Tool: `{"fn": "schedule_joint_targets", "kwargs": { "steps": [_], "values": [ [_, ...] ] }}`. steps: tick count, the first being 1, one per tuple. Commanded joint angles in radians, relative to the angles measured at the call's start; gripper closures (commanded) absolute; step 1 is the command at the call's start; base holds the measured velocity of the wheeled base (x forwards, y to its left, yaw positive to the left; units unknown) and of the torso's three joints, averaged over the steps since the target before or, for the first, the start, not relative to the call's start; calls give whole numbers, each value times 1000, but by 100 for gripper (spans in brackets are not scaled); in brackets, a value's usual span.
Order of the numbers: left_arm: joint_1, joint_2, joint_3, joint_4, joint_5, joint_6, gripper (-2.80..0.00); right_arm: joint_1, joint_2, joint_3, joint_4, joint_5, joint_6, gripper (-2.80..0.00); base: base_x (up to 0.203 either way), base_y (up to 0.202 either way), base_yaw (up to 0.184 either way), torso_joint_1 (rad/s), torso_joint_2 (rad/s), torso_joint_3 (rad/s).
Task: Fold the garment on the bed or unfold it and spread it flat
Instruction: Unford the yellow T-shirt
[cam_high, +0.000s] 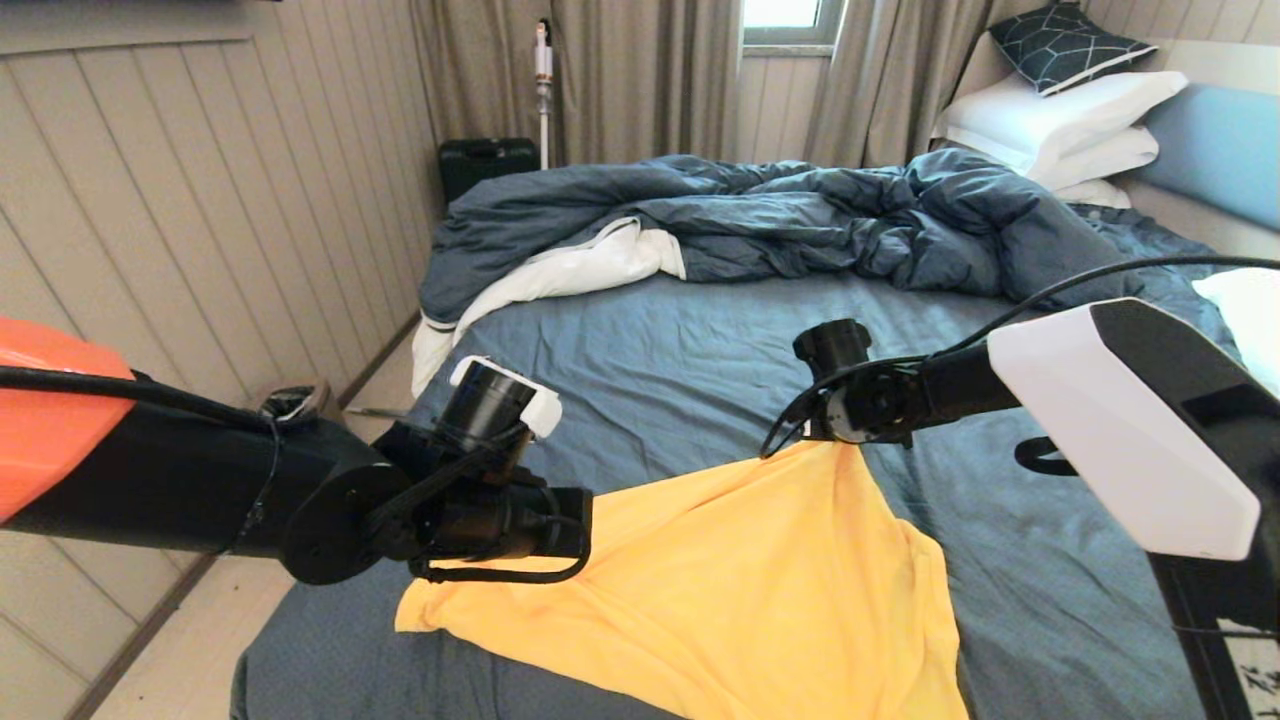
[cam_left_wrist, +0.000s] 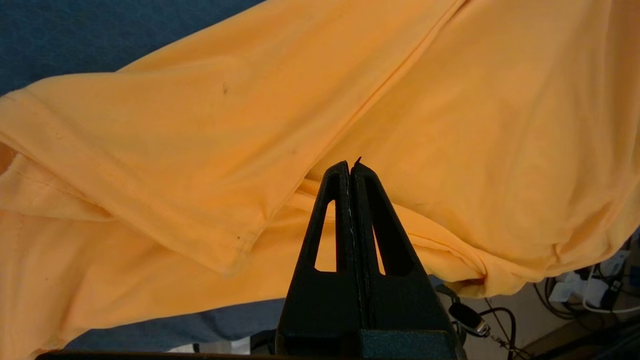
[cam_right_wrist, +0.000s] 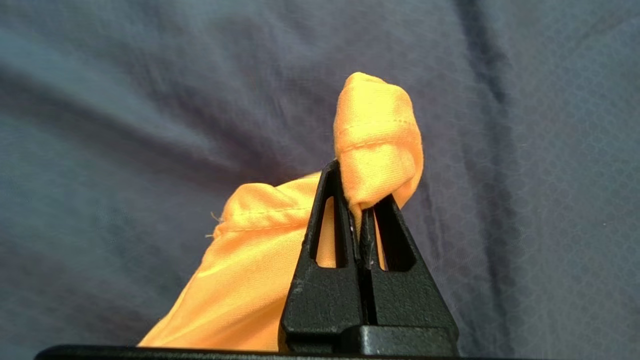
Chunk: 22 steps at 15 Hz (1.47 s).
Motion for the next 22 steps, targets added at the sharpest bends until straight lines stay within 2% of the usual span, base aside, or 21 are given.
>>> {"fn": "schedule_joint_targets", "kwargs": {
  "steps": [1,4,5,11,14,20,21,22],
  "values": [
    [0,16,-5,-1,1,-3,0,1,4,10,1,5,-2,0,0,0,0,0,0,0],
    [0,18,-2,-1,-1,-3,0,4,10,-5,0,5,-7,0,0,0,0,0,0,0],
    [0,16,-2,-1,1,-3,0,2,15,-7,-2,5,-7,-280,0,0,0,0,0,0],
    [0,16,-13,-1,1,-2,0,-17,-69,-10,1,17,-3,-280,0,0,0,0,0,0],
    [0,6,-14,4,5,-3,0,-18,-112,1,6,57,-7,-280,0,0,0,0,0,0],
    [-28,-8,-14,10,20,-6,0,-64,-155,106,6,88,-10,-280,0,0,0,0,0,0],
    [-37,-8,-18,10,29,-6,0,-68,-189,131,6,108,-10,-111,0,0,0,0,0,0],
    [-48,-7,-20,10,33,-4,0,-69,-233,161,6,144,-9,0,0,0,0,0,0,0]
  ]
}}
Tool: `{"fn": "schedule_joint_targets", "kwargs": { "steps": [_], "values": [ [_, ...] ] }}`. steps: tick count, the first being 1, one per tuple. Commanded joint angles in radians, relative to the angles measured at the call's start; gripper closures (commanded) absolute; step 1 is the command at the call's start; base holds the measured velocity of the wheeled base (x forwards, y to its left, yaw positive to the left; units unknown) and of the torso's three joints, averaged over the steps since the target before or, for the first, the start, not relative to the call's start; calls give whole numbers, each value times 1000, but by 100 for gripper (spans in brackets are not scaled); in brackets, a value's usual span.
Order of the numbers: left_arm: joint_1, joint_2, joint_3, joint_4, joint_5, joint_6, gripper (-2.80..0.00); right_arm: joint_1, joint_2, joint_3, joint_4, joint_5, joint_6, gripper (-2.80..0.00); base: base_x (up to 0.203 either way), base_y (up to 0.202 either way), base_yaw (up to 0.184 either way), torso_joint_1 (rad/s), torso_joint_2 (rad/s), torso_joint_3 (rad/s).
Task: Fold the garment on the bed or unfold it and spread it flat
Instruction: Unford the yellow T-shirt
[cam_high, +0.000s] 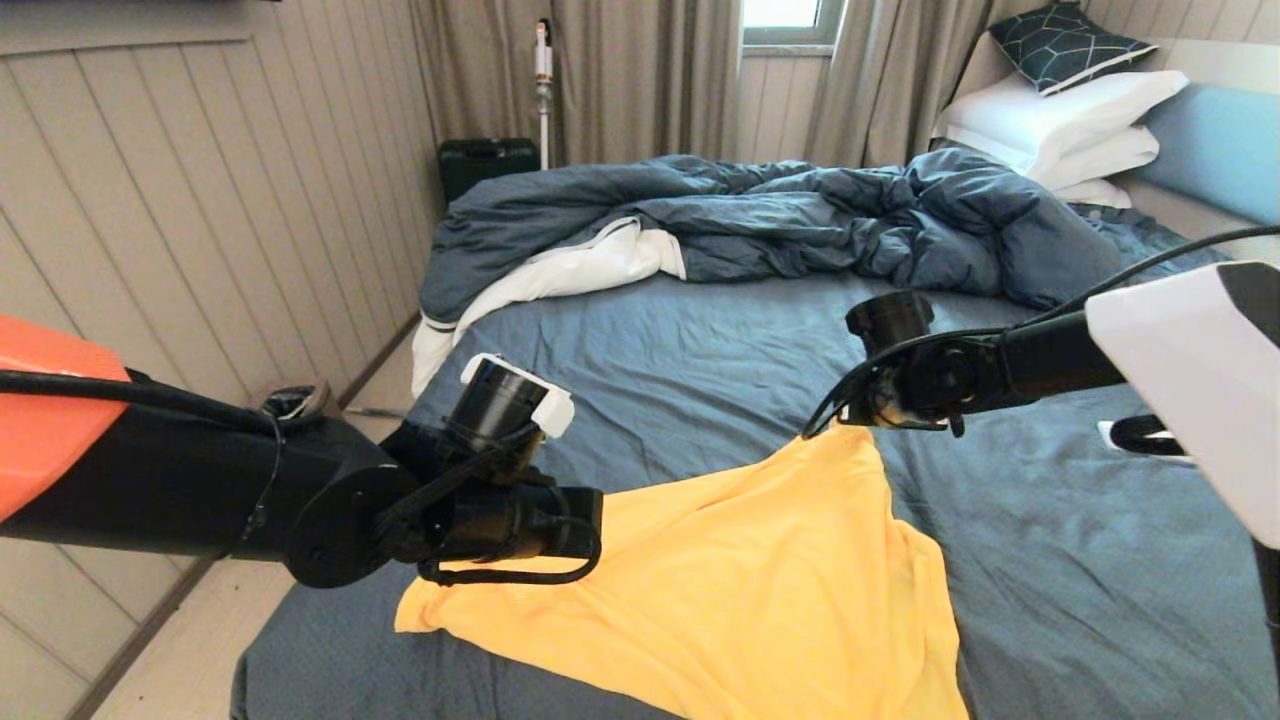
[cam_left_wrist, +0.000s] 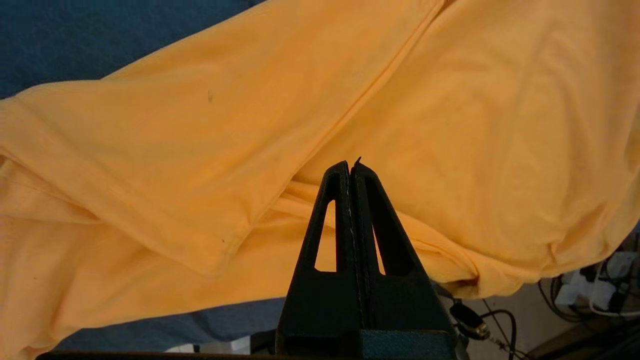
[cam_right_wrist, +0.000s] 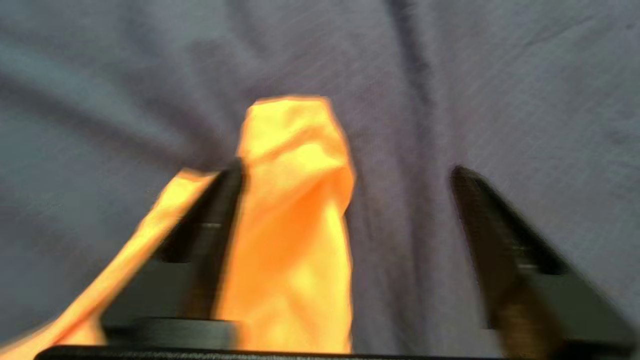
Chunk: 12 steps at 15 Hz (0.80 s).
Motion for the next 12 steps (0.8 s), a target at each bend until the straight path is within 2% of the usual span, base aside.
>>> {"fn": "schedule_joint_targets", "kwargs": {
  "steps": [1,3,5,6,8,10,12],
  "values": [
    [-18,2,-11,1,3,-1,0,-2,-125,68,1,71,5,0,0,0,0,0,0,0],
    [-20,10,-31,2,4,19,0,13,-284,158,12,195,6,0,0,0,0,0,0,0],
    [-21,20,-45,5,3,77,0,57,-454,257,51,319,11,0,0,0,0,0,0,0],
    [-33,40,-47,6,1,100,0,77,-517,309,65,364,11,0,0,0,0,0,0,0],
    [-92,117,-63,13,2,121,0,94,-573,401,78,513,8,0,0,0,0,0,0,0],
    [-127,204,-96,28,3,126,0,46,-541,433,64,538,14,0,0,0,0,0,0,0],
    [-136,268,-163,55,30,127,0,19,-534,490,-24,579,5,0,0,0,0,0,0,0]
  ]
}}
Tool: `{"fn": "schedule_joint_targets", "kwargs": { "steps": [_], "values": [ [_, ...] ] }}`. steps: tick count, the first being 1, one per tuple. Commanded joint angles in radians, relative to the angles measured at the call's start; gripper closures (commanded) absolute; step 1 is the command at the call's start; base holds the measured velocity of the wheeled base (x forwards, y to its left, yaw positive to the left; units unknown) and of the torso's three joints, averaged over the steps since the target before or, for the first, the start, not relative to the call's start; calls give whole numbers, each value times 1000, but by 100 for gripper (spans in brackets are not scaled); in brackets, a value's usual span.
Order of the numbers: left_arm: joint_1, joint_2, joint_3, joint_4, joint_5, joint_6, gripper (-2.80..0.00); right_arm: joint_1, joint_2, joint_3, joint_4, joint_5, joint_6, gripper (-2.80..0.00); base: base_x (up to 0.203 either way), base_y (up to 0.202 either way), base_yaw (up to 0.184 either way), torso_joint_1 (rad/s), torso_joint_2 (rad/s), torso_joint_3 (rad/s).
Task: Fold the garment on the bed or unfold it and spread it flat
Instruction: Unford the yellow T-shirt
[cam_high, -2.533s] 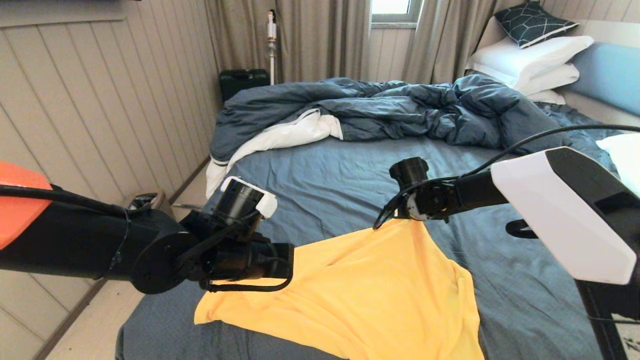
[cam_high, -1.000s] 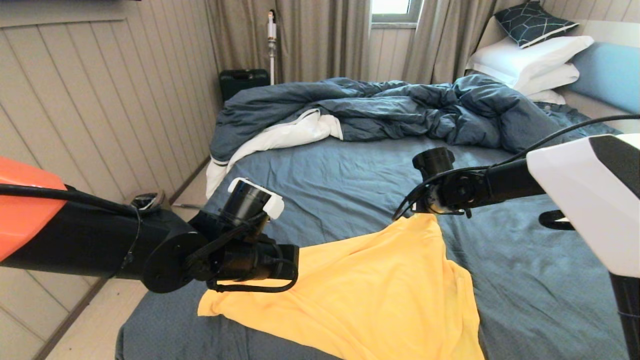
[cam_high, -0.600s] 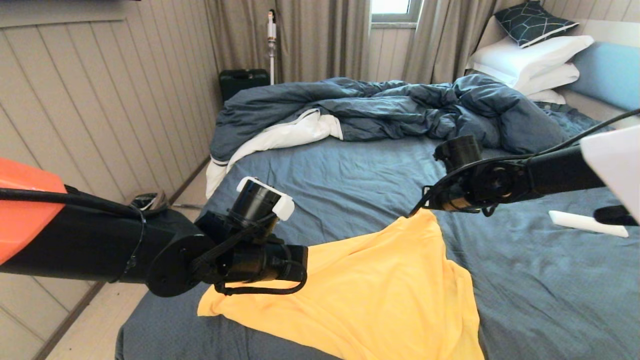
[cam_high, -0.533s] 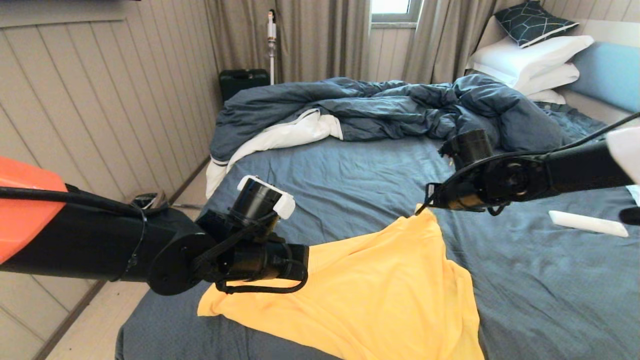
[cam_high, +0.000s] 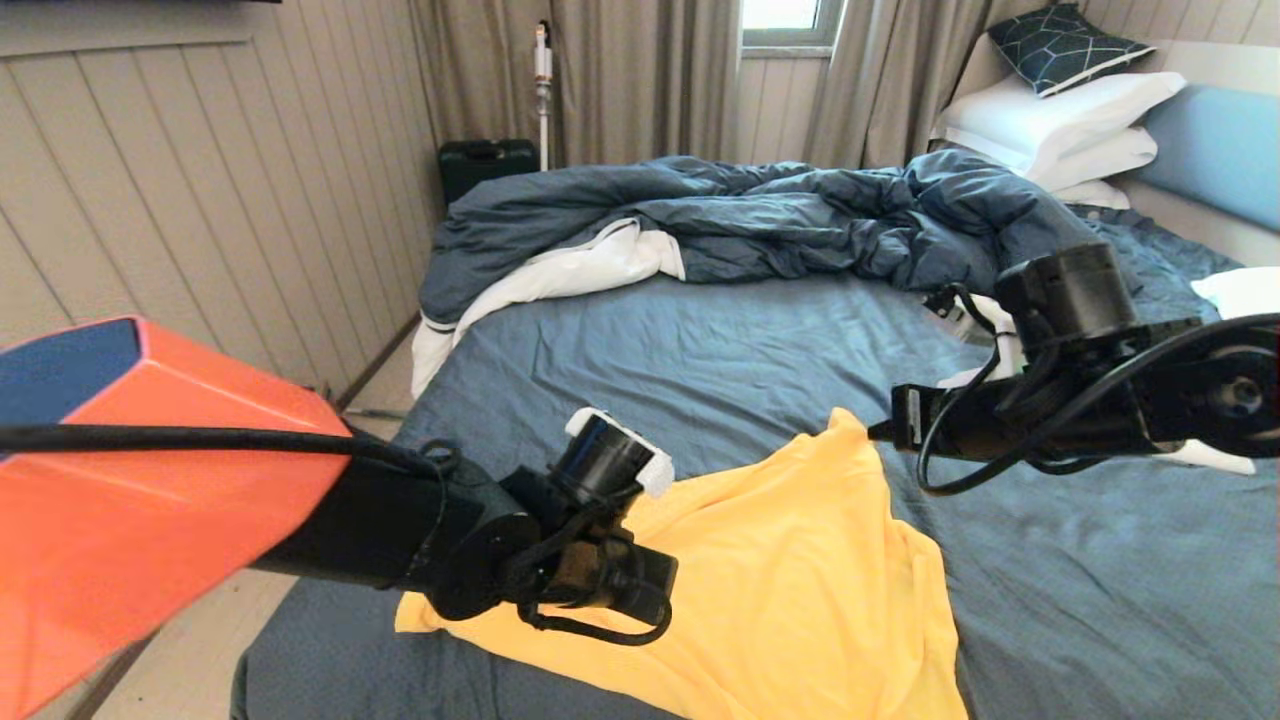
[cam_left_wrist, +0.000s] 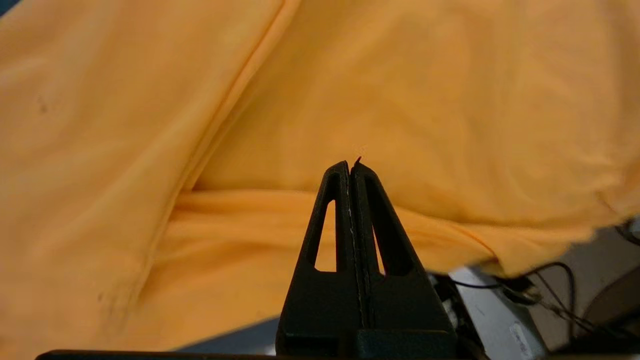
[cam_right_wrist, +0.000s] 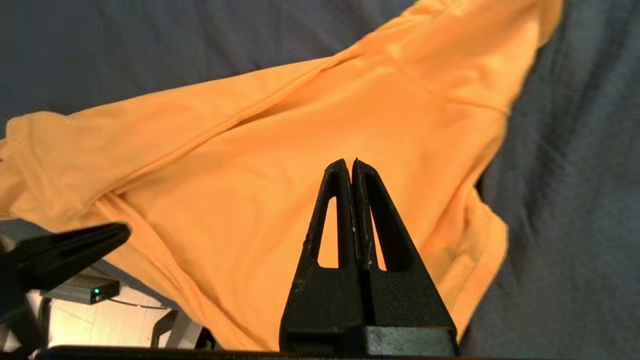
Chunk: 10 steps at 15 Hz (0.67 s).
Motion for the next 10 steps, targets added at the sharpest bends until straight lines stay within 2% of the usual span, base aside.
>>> {"fn": "schedule_joint_targets", "kwargs": {
  "steps": [1,2,6,10],
  "values": [
    [-12,112,-69,31,59,-1,0,-23,-13,62,-75,33,-10,0,0,0,0,0,0,0],
    [-10,132,-89,40,99,1,0,-27,-24,71,-96,36,-18,0,0,0,0,0,0,0],
    [28,148,-73,37,139,26,0,-29,-22,85,-100,37,-20,0,0,0,0,0,0,0],
    [150,140,-66,36,142,41,0,-23,-11,105,-102,36,-19,0,0,0,0,0,0,0]
  ]
}}
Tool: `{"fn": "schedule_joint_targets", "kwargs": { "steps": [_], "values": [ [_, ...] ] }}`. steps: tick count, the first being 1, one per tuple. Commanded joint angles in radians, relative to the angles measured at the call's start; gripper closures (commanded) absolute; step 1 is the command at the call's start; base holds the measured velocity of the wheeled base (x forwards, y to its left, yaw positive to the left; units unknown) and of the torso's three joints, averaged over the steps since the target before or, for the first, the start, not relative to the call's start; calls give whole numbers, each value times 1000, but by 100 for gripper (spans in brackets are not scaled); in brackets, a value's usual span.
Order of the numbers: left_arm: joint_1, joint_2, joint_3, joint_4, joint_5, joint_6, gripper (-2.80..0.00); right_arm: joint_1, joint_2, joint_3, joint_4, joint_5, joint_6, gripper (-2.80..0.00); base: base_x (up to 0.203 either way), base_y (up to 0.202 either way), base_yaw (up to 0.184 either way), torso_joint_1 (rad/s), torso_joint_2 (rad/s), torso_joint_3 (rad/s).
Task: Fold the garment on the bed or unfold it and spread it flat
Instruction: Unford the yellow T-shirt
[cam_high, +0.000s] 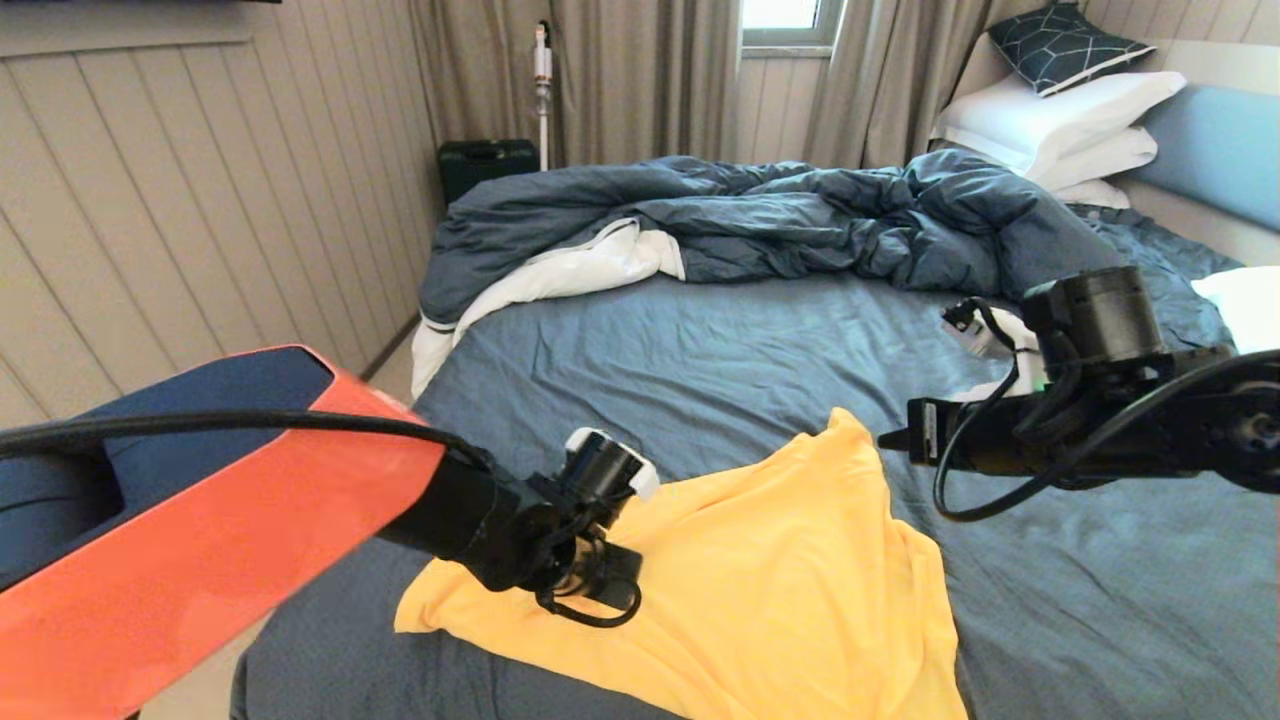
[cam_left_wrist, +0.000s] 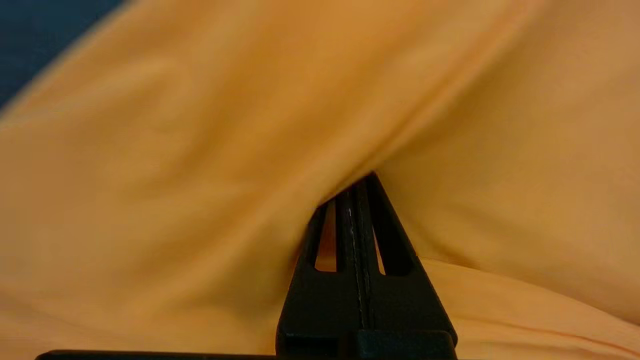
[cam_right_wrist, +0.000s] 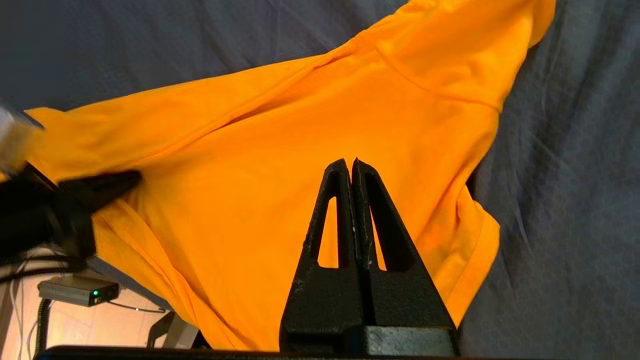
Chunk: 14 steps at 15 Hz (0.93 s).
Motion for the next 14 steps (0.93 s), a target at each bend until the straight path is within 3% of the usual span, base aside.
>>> {"fn": "schedule_joint_targets", "kwargs": {
  "steps": [1,5,14],
  "values": [
    [89,-6,3,0,2,11,0,5,14,15,-5,1,3,0,0,0,0,0,0,0],
    [178,-32,-42,-1,0,55,0,5,42,21,-19,1,3,0,0,0,0,0,0,0],
    [228,123,-259,0,2,64,0,1,63,43,-58,0,3,0,0,0,0,0,0,0]
  ]
}}
